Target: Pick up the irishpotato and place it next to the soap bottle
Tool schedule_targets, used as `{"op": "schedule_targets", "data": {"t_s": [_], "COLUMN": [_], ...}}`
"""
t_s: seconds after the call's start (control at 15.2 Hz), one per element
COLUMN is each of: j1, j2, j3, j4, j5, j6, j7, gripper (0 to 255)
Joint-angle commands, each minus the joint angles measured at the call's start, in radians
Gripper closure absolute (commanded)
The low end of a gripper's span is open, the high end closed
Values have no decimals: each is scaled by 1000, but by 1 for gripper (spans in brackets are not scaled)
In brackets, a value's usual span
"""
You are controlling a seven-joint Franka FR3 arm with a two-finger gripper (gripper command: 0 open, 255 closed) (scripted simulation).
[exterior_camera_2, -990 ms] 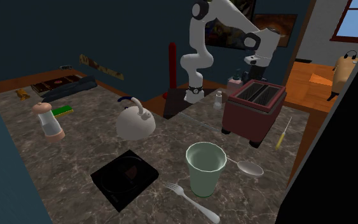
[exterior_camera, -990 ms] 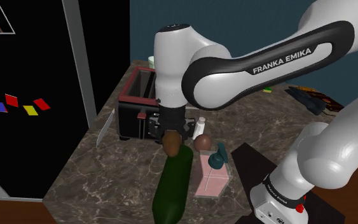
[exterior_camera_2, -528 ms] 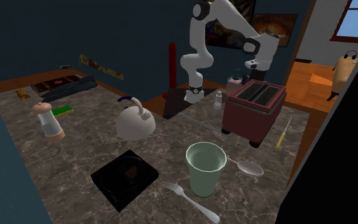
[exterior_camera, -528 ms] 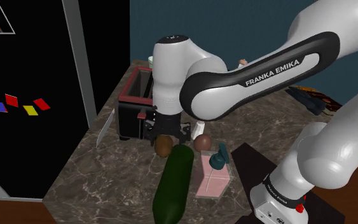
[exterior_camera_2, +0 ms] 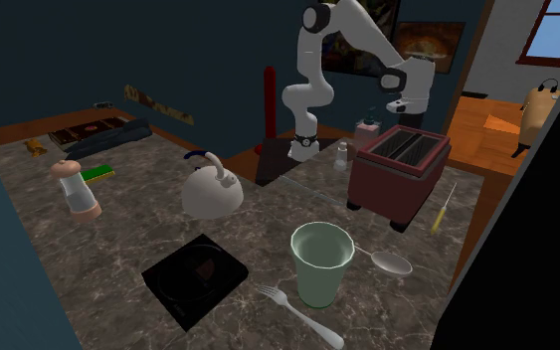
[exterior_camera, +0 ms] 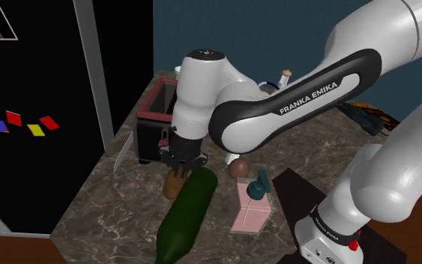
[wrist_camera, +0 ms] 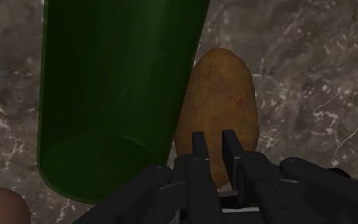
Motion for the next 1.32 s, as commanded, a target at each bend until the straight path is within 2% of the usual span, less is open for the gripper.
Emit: {"op": "schedule_targets", "data": {"t_s": [0.0, 0.07, 0.13, 0.4, 0.46, 0.73, 1.25], "j1": [0, 0, 13, 21, 0, 5, 5], "j2": [-7, -7, -26, -51, -7, -64, -64], "j3": [-5, -6, 6, 8, -6, -17, -17], "j4": [-26, -26, -34, -31, -26, 58, 58], "j5": [14, 14, 25, 43, 14, 41, 41], "j6": [-199, -199, -205, -232, -199, -333, -333], "j7": [-18, -17, -1, -2, -17, -41, -41], "gripper": [255, 255, 0, 0, 0, 0, 0]}}
